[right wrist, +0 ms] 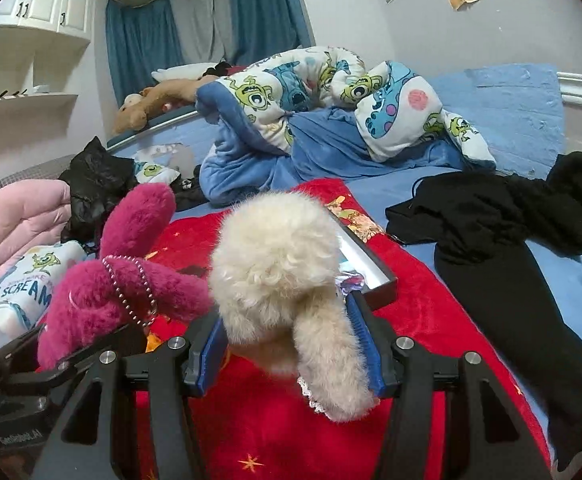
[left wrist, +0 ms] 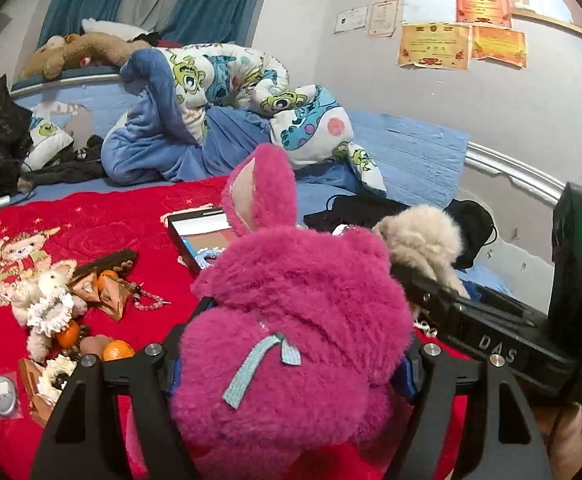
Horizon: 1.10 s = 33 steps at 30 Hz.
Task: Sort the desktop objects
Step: 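Carry the pink rabbit and beige dog in both grippers over the black box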
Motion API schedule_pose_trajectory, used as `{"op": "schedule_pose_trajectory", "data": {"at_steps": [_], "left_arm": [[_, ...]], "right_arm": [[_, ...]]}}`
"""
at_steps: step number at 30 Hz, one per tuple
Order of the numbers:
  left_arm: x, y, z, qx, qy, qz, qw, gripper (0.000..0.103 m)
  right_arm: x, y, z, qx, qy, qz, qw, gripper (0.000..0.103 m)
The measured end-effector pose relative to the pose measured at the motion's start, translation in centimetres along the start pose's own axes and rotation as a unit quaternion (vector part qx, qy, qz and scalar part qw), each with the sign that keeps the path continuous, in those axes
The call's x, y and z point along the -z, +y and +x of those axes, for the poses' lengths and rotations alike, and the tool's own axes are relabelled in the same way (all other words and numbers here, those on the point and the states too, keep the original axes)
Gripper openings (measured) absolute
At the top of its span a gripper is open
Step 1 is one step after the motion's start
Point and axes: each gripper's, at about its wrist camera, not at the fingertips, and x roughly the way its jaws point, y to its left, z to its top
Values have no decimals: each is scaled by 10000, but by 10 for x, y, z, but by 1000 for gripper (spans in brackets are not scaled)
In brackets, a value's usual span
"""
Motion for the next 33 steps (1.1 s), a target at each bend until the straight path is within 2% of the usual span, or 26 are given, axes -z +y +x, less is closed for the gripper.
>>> {"op": "schedule_pose_trajectory", "data": {"at_steps": [9,19,27,33], "left_arm": [[-12,17,37,-102,202,-46,9997,77],[-49,37,91,-194,359,-225,9989,77],[-81,54,163,-299,693,-286,9967,77],[-106,76,236,-464,955,-309,9939,77]], "right_arm": [[-4,0,16,-75,84,-135,9998,55],[-24,-8,57,-93,269,-230,9993,55],[-45,-31,121,-137,589,-86,9981,55],[-63,-40,188,-152,848,-273,9959,55]]}}
